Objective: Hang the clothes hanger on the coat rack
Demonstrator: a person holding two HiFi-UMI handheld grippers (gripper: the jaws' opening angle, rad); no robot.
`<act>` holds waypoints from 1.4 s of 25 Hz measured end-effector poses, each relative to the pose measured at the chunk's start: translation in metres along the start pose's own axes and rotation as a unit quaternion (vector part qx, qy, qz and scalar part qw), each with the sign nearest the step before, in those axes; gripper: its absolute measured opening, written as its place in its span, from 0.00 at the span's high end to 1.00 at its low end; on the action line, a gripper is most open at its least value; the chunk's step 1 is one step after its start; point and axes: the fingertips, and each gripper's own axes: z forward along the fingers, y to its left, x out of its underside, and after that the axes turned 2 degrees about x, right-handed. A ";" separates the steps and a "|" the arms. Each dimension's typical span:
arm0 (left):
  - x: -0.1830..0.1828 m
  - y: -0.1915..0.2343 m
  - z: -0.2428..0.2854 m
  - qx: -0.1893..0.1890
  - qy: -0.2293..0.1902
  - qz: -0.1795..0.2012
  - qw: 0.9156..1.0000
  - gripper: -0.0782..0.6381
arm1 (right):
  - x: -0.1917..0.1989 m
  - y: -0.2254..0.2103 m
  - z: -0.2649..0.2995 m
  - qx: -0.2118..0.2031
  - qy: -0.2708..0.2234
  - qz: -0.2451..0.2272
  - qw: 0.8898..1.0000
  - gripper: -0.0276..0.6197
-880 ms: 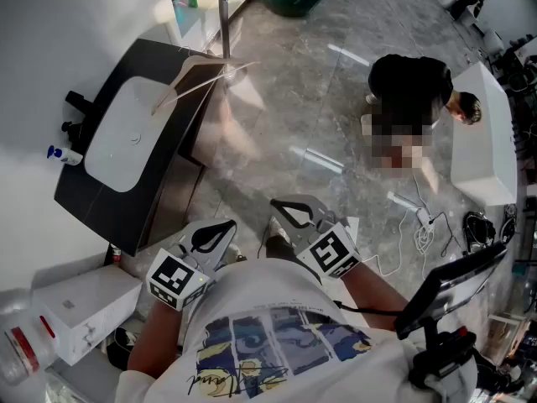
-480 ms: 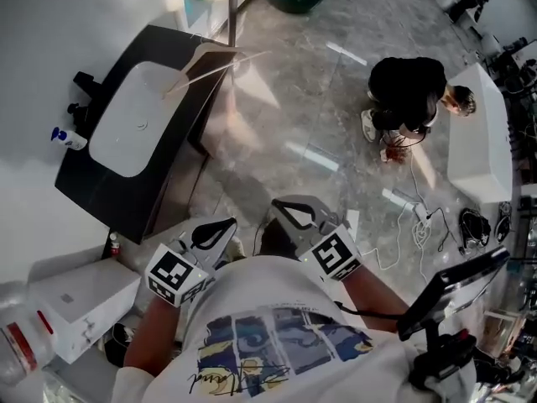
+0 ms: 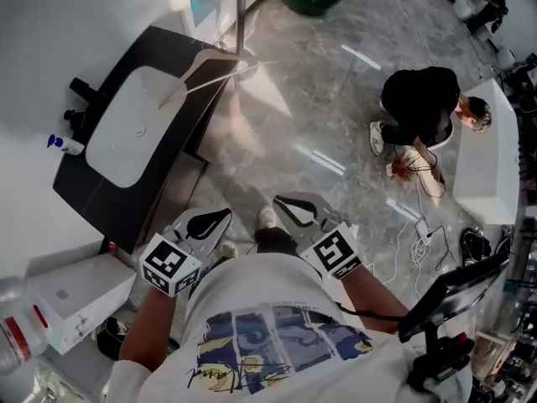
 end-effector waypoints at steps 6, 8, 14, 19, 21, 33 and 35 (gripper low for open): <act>-0.024 0.075 0.044 -0.077 0.024 -0.013 0.997 0.83 | -0.002 -0.077 0.003 -0.023 0.002 -0.027 0.999 0.83; -0.031 0.107 0.048 -0.099 0.026 -0.023 0.994 0.81 | 0.003 -0.098 0.002 -0.027 0.003 -0.025 0.999 0.82; -0.039 0.231 0.048 -0.148 0.020 -0.097 0.984 0.77 | 0.018 -0.147 0.021 -0.033 0.028 -0.005 0.999 0.81; -0.028 0.354 0.041 -0.193 0.062 -0.120 0.972 0.70 | 0.009 -0.183 0.054 -0.023 0.047 0.009 0.999 0.81; -0.021 0.397 0.041 -0.196 0.079 -0.134 0.968 0.67 | 0.006 -0.197 0.070 -0.015 0.050 0.035 0.998 0.81; 0.057 0.506 0.085 -0.031 0.102 -0.338 0.935 0.45 | -0.017 -0.234 0.145 -0.006 0.118 0.048 0.992 0.82; 0.061 0.502 0.097 0.017 0.092 -0.370 0.924 0.40 | -0.017 -0.235 0.153 -0.007 0.127 0.050 0.991 0.82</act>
